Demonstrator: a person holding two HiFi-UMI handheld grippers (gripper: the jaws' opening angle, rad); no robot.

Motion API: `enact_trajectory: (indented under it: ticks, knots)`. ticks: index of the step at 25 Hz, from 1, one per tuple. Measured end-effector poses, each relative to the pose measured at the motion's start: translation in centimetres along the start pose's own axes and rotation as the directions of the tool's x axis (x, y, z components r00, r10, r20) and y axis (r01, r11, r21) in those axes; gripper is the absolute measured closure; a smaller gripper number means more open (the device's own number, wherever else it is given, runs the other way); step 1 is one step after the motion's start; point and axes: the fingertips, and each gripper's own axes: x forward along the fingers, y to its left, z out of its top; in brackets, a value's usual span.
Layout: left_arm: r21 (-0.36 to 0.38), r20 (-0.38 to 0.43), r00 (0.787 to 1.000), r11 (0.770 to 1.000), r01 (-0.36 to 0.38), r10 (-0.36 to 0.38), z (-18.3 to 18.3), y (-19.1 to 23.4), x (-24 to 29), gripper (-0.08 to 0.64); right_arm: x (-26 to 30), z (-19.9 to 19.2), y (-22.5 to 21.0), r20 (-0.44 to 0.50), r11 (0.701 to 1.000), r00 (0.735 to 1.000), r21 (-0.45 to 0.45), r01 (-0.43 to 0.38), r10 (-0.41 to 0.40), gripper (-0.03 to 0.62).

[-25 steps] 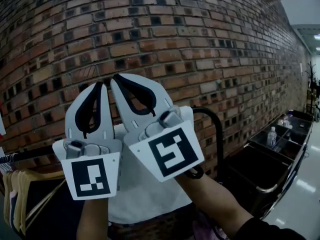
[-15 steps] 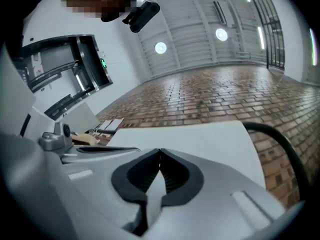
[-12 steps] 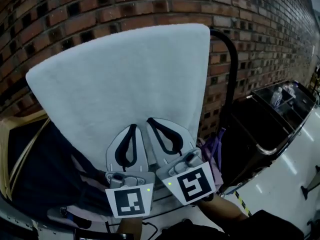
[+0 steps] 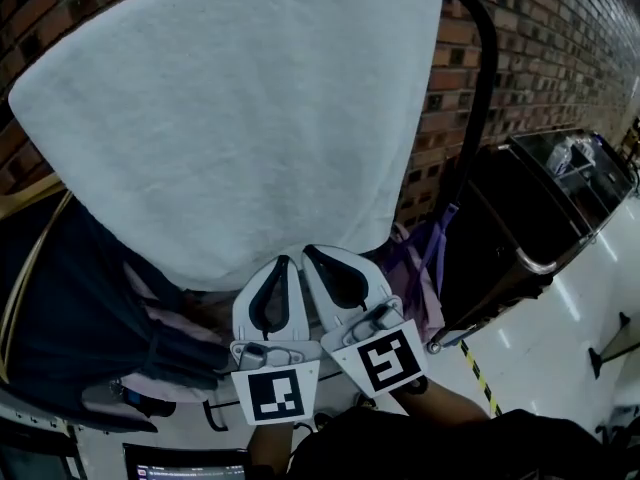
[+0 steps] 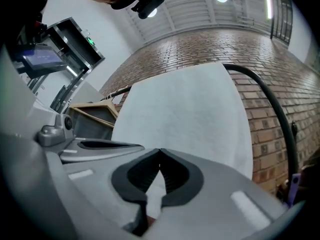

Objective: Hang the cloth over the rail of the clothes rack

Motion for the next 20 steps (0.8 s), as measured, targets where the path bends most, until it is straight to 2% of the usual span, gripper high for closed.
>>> enact_trajectory:
  ticks: [8, 20]
  knots:
    - [-0.018, -0.003, 1.000, 1.000, 0.006, -0.006, 1.3, 0.0, 0.7, 0.556, 0.3, 0.9, -0.8, -0.004, 1.000, 1.000, 0.027, 0.012, -0.012, 0.588]
    - [-0.035, -0.011, 1.000, 0.999, 0.014, -0.015, 0.3, -0.6, 1.1, 0.556, 0.0, 0.1, -1.3, -0.007, 1.000, 1.000, 0.007, 0.020, -0.020, 0.588]
